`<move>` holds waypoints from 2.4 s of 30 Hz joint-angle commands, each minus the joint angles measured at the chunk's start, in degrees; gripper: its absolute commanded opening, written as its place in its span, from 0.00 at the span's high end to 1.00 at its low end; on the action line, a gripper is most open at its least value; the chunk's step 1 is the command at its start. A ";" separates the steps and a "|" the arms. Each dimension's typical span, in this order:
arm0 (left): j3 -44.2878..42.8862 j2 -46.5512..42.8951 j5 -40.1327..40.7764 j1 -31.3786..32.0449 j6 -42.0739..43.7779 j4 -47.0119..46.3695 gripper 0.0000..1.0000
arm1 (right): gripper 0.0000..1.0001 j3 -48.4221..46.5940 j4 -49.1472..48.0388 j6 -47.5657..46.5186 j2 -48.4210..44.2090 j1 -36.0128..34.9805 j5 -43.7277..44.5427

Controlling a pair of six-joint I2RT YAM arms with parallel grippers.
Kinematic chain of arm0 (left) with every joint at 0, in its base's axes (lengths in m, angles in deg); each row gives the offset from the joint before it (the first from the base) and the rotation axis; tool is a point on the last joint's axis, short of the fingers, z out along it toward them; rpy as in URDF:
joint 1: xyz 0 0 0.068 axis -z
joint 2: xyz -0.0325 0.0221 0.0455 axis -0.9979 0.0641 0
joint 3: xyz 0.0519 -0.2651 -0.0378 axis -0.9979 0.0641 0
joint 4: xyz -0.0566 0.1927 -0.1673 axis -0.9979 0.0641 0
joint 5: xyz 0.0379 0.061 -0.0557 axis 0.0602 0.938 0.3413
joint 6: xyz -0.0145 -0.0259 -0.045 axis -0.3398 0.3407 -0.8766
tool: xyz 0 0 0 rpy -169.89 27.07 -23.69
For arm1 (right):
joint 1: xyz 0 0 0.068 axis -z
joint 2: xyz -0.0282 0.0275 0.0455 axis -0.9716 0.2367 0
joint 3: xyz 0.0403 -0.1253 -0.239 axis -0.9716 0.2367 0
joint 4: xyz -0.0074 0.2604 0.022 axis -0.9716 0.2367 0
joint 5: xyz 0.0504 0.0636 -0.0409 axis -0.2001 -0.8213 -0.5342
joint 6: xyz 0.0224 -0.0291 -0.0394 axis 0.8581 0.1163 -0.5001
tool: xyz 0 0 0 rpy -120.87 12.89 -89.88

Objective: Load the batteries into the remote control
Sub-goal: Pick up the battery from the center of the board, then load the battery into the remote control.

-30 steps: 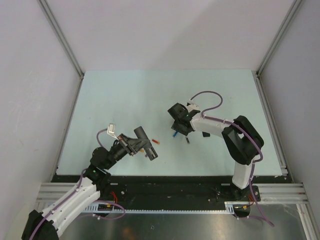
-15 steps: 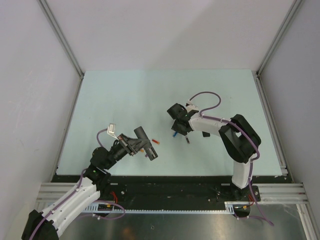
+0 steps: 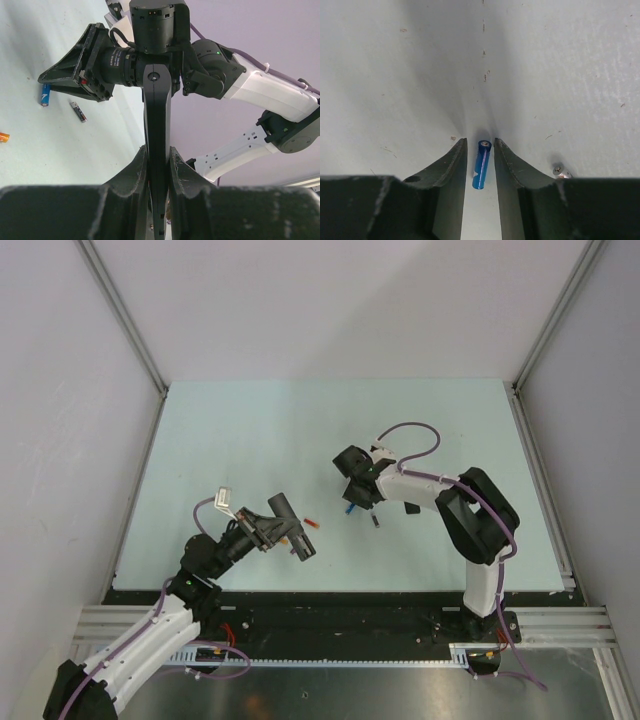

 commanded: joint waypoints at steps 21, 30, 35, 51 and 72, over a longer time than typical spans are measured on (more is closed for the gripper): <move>3.14 2.77 -0.54 0.22 0.21 -0.54 1.00 | 1.00 -0.24 5.52 -13.05 -12.87 -1.24 5.60; -7.84 14.73 0.25 1.36 1.35 -3.43 1.00 | 1.00 8.90 1.20 -31.78 -40.15 -14.85 13.08; -13.29 28.68 -3.25 2.33 -1.72 -12.91 1.00 | 1.00 11.19 -0.46 -34.68 -48.94 -21.27 14.57; -18.66 59.12 -6.52 5.93 -17.90 -55.03 1.00 | 1.00 11.54 -7.23 -39.78 -46.24 -31.13 18.52; -17.34 57.72 -5.99 7.69 -18.34 -57.05 1.00 | 1.00 14.97 -13.03 -39.96 -42.72 -31.66 23.18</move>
